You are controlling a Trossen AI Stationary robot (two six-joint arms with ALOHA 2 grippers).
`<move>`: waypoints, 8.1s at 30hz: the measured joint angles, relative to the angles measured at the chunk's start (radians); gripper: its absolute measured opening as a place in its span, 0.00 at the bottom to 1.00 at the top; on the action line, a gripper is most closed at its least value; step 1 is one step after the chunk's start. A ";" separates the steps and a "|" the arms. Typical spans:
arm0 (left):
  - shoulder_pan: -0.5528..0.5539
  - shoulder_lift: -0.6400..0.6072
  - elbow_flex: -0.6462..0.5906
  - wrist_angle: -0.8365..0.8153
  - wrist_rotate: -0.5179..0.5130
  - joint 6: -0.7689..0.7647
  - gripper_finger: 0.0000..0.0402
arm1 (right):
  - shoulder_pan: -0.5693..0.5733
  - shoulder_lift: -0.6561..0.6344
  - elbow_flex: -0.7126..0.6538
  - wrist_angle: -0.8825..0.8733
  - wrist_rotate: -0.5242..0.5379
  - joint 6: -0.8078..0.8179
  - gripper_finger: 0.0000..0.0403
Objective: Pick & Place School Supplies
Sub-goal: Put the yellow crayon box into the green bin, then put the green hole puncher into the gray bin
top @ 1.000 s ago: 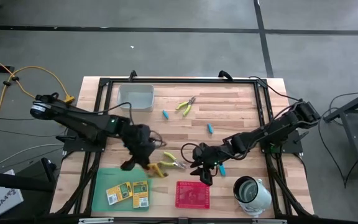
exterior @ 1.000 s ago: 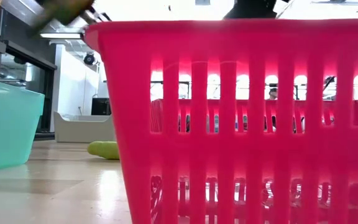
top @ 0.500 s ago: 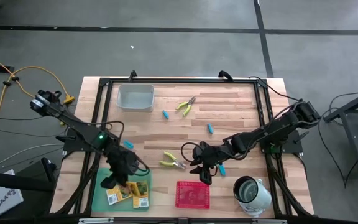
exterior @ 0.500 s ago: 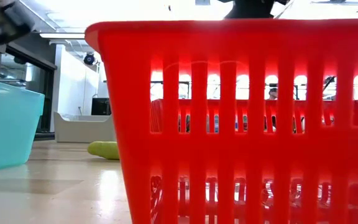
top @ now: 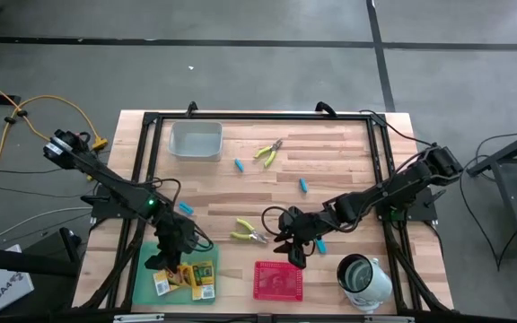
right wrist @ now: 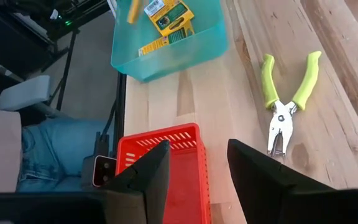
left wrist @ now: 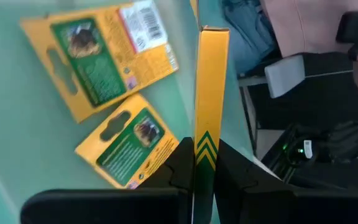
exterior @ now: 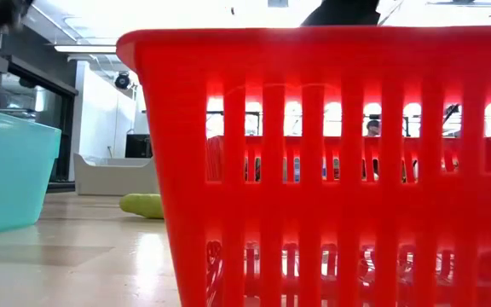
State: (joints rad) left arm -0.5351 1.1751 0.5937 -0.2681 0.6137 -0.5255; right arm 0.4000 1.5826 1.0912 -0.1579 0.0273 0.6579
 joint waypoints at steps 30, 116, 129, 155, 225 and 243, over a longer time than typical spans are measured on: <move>-0.005 0.000 -0.139 0.128 -0.003 -0.315 0.19 | 0.006 0.001 0.000 0.012 0.000 -0.006 0.38; 0.560 -0.153 -0.135 0.323 -0.189 0.539 0.36 | -0.104 0.001 0.000 -0.092 0.202 -0.184 0.38; 0.511 -0.153 -0.135 0.282 -0.387 0.653 0.36 | -0.217 0.058 0.001 -0.017 0.071 -0.316 0.38; 0.454 0.003 -0.135 0.408 -0.476 0.775 0.36 | -0.255 0.131 0.000 0.066 0.101 -0.287 0.38; 0.454 0.524 0.107 0.479 -0.406 0.788 0.12 | 0.018 -0.007 0.000 0.098 0.233 -0.127 0.38; 0.499 0.467 0.106 0.549 -0.448 0.734 0.08 | 0.058 -0.008 0.000 0.090 0.236 -0.100 0.38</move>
State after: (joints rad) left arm -0.0365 1.6417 0.6998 0.2806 0.1659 0.2085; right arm 0.4580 1.5745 1.0916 -0.0682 0.2634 0.5575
